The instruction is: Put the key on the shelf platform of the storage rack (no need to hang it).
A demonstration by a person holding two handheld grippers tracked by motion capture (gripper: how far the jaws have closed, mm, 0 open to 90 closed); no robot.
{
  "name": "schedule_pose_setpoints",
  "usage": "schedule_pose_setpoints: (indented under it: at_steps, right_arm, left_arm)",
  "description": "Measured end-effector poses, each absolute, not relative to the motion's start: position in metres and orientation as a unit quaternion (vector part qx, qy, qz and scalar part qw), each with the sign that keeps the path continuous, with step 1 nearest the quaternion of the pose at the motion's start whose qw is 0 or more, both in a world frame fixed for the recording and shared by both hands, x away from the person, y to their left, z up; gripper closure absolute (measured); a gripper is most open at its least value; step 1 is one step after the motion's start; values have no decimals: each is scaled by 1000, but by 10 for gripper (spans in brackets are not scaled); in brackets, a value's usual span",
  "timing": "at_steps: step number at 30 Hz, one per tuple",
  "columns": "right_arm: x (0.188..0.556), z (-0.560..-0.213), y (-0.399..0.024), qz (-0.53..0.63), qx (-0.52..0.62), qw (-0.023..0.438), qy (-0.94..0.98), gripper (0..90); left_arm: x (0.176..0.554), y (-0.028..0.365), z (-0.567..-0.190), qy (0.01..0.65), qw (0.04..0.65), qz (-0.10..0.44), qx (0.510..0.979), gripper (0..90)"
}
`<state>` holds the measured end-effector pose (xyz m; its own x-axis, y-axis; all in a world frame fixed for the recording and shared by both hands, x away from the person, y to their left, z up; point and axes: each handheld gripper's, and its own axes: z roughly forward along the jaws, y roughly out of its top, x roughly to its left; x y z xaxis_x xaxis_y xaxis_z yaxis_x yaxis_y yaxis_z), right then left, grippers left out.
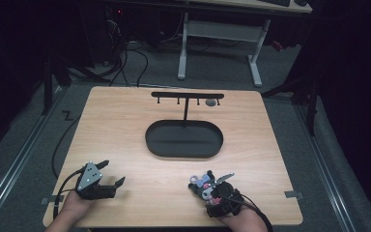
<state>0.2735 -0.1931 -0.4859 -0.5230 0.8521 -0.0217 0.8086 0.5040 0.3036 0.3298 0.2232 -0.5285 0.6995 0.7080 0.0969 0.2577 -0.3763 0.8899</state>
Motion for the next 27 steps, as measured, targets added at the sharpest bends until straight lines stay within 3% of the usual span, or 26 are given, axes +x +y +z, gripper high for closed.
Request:
schedule_pose_setpoints:
  at_steps: [4, 9, 27]
  right_arm:
    - [275, -483, -191, 124, 482, 79, 864, 419]
    - [277, -482, -190, 114, 484, 75, 864, 460]
    - [291, -460, -198, 125, 521, 67, 842, 477]
  left_arm:
    - [330, 223, -529, 304, 468, 240, 794, 155]
    - [330, 223, -528, 304, 468, 240, 794, 154]
    - [330, 223, -529, 304, 468, 241, 794, 155]
